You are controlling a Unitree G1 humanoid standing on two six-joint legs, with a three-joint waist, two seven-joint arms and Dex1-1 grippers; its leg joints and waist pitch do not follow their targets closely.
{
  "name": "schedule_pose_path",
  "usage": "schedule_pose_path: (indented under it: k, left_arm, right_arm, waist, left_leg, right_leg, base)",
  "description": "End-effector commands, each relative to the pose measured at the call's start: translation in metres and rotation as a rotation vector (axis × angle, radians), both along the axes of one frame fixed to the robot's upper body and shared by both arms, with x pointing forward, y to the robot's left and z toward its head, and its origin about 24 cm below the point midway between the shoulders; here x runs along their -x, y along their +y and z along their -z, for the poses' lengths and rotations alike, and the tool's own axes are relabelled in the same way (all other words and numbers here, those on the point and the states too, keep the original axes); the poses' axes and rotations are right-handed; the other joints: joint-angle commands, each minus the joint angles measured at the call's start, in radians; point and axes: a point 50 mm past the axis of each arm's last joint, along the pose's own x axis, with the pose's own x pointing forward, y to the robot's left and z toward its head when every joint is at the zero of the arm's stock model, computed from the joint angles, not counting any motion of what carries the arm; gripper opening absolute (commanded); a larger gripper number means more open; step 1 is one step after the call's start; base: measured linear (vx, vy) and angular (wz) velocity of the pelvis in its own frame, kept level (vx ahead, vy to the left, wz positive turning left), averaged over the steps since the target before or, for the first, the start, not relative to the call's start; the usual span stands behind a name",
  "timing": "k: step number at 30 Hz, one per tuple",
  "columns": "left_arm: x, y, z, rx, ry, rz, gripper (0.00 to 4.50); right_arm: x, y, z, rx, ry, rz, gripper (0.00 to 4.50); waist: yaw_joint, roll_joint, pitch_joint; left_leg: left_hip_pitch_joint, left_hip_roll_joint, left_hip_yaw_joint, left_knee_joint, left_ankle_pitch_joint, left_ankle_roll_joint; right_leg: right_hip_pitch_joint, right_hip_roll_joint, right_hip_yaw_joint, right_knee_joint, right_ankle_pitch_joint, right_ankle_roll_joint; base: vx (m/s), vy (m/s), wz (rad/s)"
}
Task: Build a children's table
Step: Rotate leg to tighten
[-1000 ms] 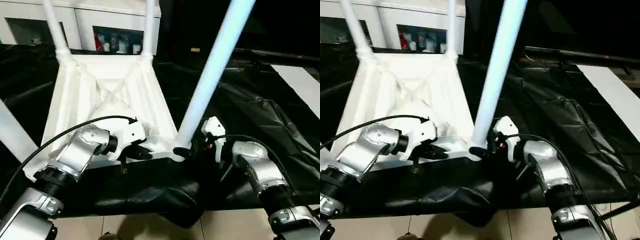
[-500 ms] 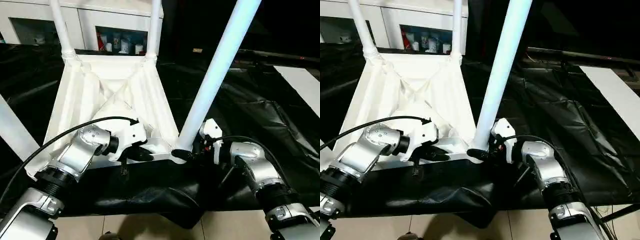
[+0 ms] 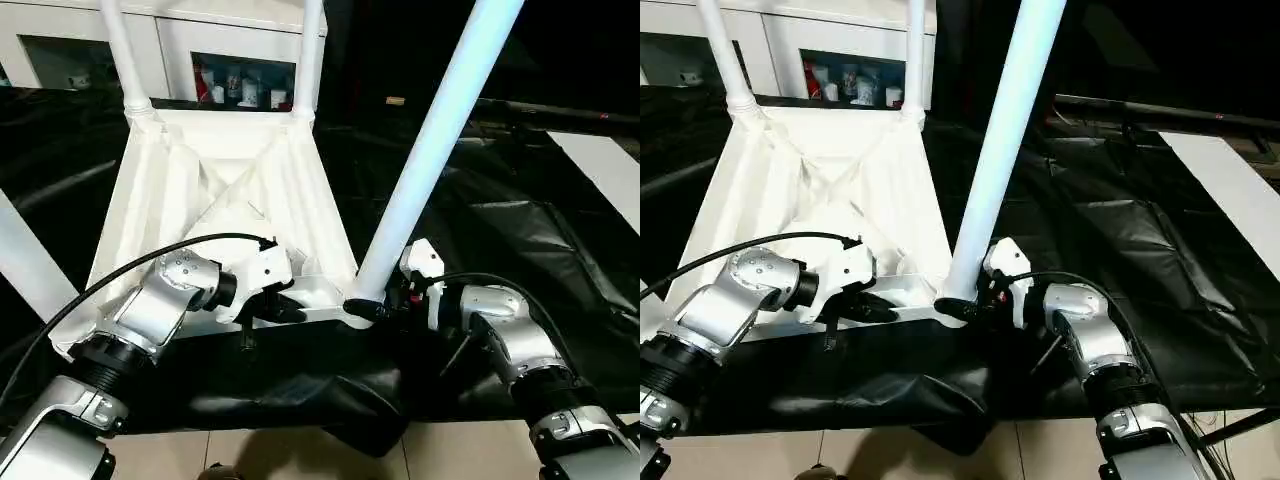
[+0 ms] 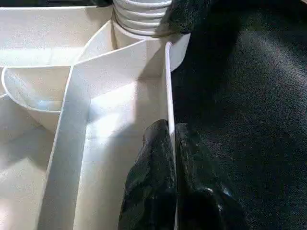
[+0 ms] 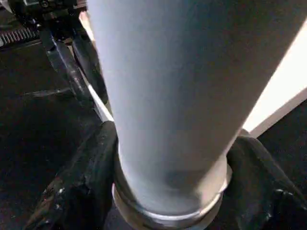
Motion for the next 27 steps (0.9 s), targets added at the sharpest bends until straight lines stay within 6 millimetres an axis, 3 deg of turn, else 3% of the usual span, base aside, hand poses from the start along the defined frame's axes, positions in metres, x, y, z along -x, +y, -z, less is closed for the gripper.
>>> schedule_pose_path:
  k: [1, 3, 5, 7, 9, 13, 14, 19, 20, 22, 23, 27]
  left_arm:
    - [0.007, -0.009, 0.014, -0.005, 0.063, 0.024, 0.0]
    - [0.001, -0.013, 0.018, 0.007, 0.052, -0.051, 0.0]
    - [-0.009, -0.021, 0.024, 0.016, 0.038, -0.172, 0.0]
    - [-0.018, -0.033, 0.03, 0.008, 0.03, -0.289, 0.0]
    - [-0.023, -0.042, 0.032, 0.012, 0.028, -0.361, 0.0]
    - [-0.028, -0.05, 0.032, 0.022, 0.024, -0.419, 0.0]
    - [-0.033, -0.056, 0.033, 0.0, -0.002, -0.463, 0.0]
    - [-0.035, -0.059, 0.036, -0.033, -0.031, -0.454, 0.0]
    - [-0.035, -0.059, 0.036, -0.033, -0.031, -0.454, 0.0]
    - [-0.034, -0.057, 0.037, -0.043, -0.029, -0.423, 0.0]
    - [-0.033, -0.056, 0.036, -0.043, -0.028, -0.412, 0.0]
    - [-0.03, -0.047, 0.031, -0.029, -0.028, -0.339, 0.0]
  right_arm:
    - [-0.006, -0.004, 0.002, 0.005, -0.01, 0.097, 2.72]
    - [-0.013, -0.006, 0.009, 0.034, -0.01, 0.249, 2.72]
    - [-0.021, -0.01, 0.019, 0.026, 0.035, 0.479, 2.71]
    - [-0.025, -0.011, 0.028, 0.026, 0.067, 0.672, 2.7]
    - [-0.027, -0.009, 0.032, 0.031, 0.086, 0.77, 2.7]
    - [-0.029, -0.004, 0.034, 0.045, 0.09, 0.84, 2.7]
    - [-0.03, 0.009, 0.035, 0.058, 0.088, 0.858, 2.7]
    - [-0.034, 0.033, 0.027, 0.04, 0.04, 0.76, 2.7]
    - [-0.034, 0.033, 0.027, 0.04, 0.04, 0.76, 2.7]
    - [-0.036, 0.036, 0.017, -0.096, 0.041, 0.721, 2.7]
    - [-0.037, 0.035, 0.014, -0.126, 0.028, 0.711, 3.26]
    - [-0.036, 0.025, 0.004, -0.151, -0.023, 0.616, 3.39]
  waist:
    - [-0.009, 0.018, -0.064]
    - [-0.015, 0.018, -0.06]
    - [-0.027, 0.016, -0.052]
    - [-0.033, 0.016, -0.052]
    - [-0.038, 0.014, -0.053]
    - [-0.036, 0.012, -0.056]
    - [-0.039, 0.007, -0.057]
    - [-0.04, 0.01, -0.059]
    - [-0.038, 0.016, -0.06]
    - [-0.038, 0.015, -0.061]
    - [-0.037, 0.016, -0.063]
    - [-0.038, 0.013, -0.064]
  left_leg:
    - [0.016, 0.012, 0.005, -0.07, -0.21, -0.002]
    - [0.014, 0.01, 0.005, -0.073, -0.228, -0.013]
    - [0.023, 0.006, 0.001, -0.075, -0.307, -0.041]
    - [0.027, 0.006, -0.005, -0.075, -0.346, -0.052]
    - [0.026, 0.003, -0.008, -0.075, -0.365, -0.045]
    - [0.024, 0.0, -0.007, -0.074, -0.352, -0.023]
    - [0.02, 0.0, -0.007, -0.075, -0.353, -0.016]
    - [0.017, -0.001, -0.007, -0.076, -0.357, -0.006]
    - [0.019, 0.0, -0.008, -0.076, -0.361, -0.004]
    - [0.018, 0.001, -0.006, -0.076, -0.359, 0.005]
    - [0.017, 0.001, -0.006, -0.076, -0.352, 0.011]
    - [0.006, 0.004, -0.003, -0.077, -0.299, 0.028]
  right_leg:
    - [0.045, -0.064, 0.041, -0.075, -0.149, -0.216]
    - [0.043, -0.064, 0.041, -0.08, -0.186, -0.212]
    - [0.034, -0.065, 0.039, -0.095, -0.357, -0.176]
    - [0.031, -0.071, 0.037, -0.107, -0.465, -0.141]
    - [0.029, -0.07, 0.035, -0.115, -0.509, -0.11]
    - [0.026, -0.068, 0.035, -0.118, -0.475, -0.103]
    - [0.028, -0.067, 0.035, -0.117, -0.465, -0.106]
    - [0.027, -0.066, 0.035, -0.117, -0.442, -0.104]
    - [0.026, -0.068, 0.036, -0.116, -0.44, -0.107]
    - [0.027, -0.067, 0.038, -0.116, -0.423, -0.114]
    - [0.029, -0.067, 0.038, -0.114, -0.411, -0.116]
    - [0.038, -0.066, 0.038, -0.106, -0.325, -0.145]
  base:
    - [0.0, 0.0, 0.0]
    - [0.0, 0.0, 0.0]
    - [0.0, 0.0, 0.0]
    - [0.0, 0.0, 0.0]
    - [0.0, 0.0, 0.0]
    - [0.0, 0.0, 0.0]
    - [0.0, 0.0, 0.0]
    - [0.0, 0.0, 0.0]
    - [0.0, 0.0, 0.0]
    - [0.0, 0.0, 0.0]
    - [0.0, 0.0, 0.0]
    - [0.0, 0.0, 0.0]
